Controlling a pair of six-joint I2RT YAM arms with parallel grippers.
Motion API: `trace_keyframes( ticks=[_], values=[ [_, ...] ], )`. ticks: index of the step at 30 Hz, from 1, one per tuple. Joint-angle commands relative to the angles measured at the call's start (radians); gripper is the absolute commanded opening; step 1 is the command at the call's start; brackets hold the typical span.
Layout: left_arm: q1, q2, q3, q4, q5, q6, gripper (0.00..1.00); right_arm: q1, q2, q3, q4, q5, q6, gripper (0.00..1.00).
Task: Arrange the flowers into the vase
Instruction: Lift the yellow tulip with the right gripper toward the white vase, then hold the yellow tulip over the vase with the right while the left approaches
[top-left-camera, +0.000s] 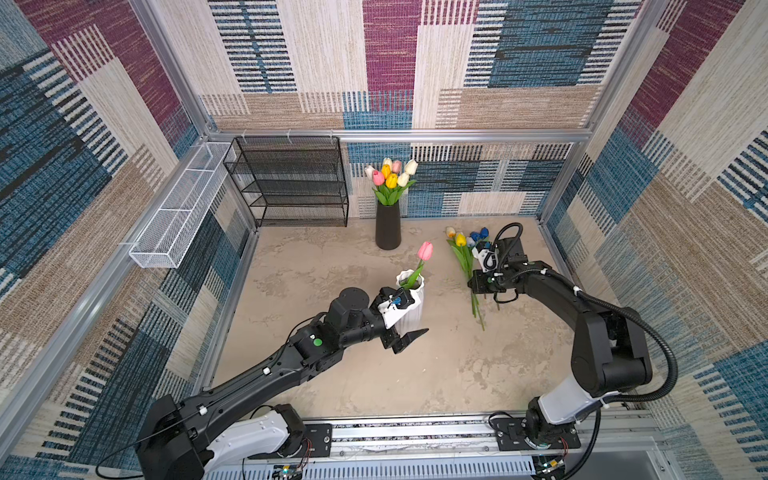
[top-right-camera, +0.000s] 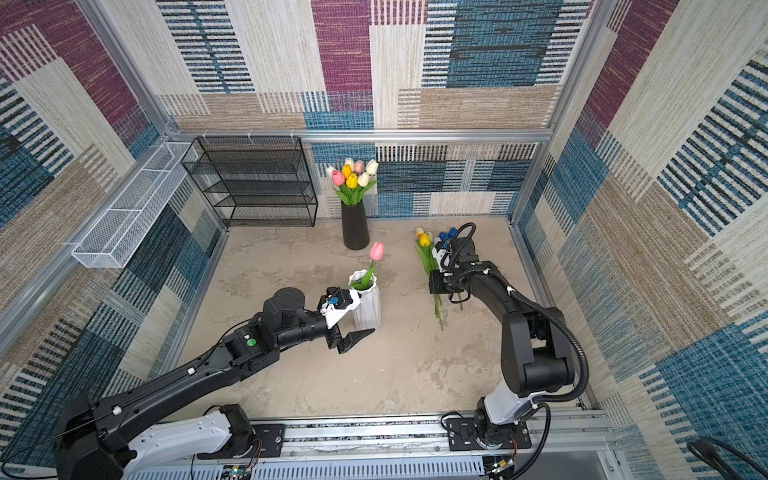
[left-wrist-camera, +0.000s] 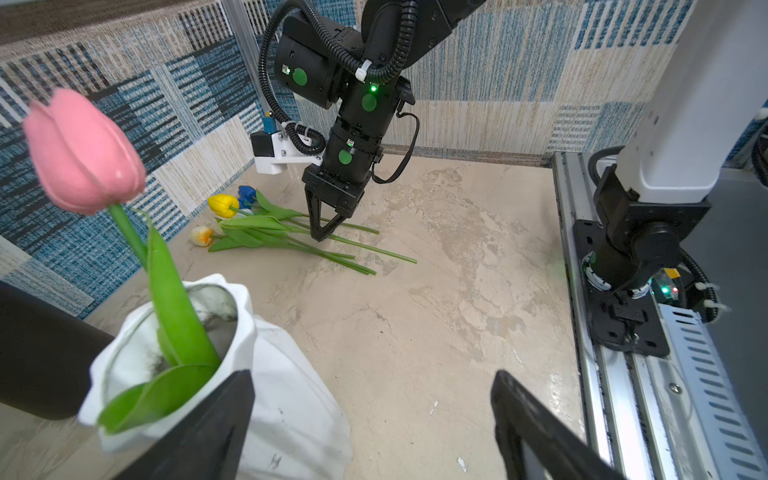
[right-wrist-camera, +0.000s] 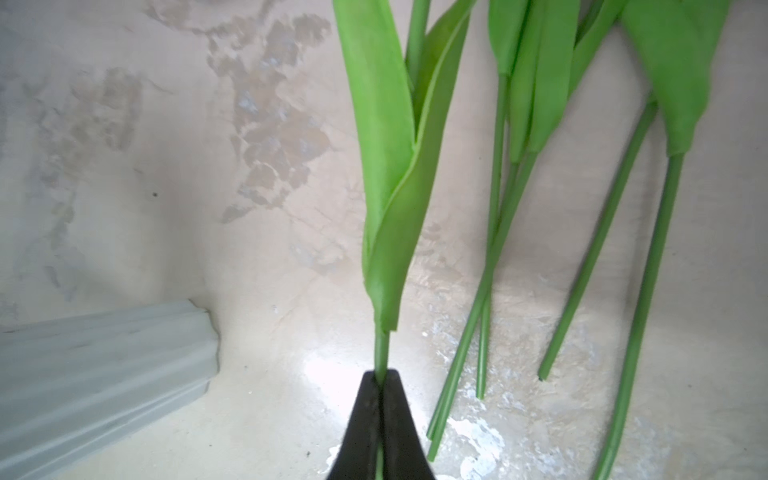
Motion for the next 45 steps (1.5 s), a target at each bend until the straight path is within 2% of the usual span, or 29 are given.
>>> trace_keyframes(
  ticks=[1,5,11,13,16,22,29,33,37,45],
  values=[
    [0.002,-0.051,-0.015,0.083,-0.031,-0.028,0.92,0.000,-0.075,0.019,0.062,-0.095,0.035,0.00],
    [0.036,-0.129,-0.021,0.118,-0.022,-0.077,0.93,0.010,-0.216,0.036,0.157,-0.205,0.081,0.00],
    [0.217,-0.158,-0.080,0.232,0.110,-0.253,0.92,0.068,-0.444,-0.014,0.528,-0.327,0.239,0.00],
    [0.281,-0.146,-0.102,0.264,0.138,-0.328,0.91,0.118,-0.494,-0.037,0.672,-0.320,0.270,0.00],
    [0.327,-0.133,-0.119,0.284,0.154,-0.384,0.90,0.205,-0.518,-0.066,0.863,-0.305,0.266,0.00],
    [0.332,-0.128,-0.082,0.192,0.147,-0.349,0.82,0.324,-0.459,-0.129,1.169,-0.239,0.267,0.00],
    [0.332,-0.151,-0.096,0.184,0.143,-0.340,0.81,0.442,-0.345,-0.128,1.301,-0.120,0.187,0.00],
    [0.332,-0.161,-0.103,0.181,0.146,-0.335,0.82,0.493,-0.306,-0.136,1.303,-0.027,0.105,0.00],
    [0.332,-0.166,-0.101,0.170,0.142,-0.325,0.82,0.498,-0.274,-0.149,1.271,0.025,0.064,0.00],
    [0.332,-0.167,-0.124,0.187,0.146,-0.334,0.82,0.499,-0.253,-0.209,1.242,0.050,0.050,0.00]
  ],
)
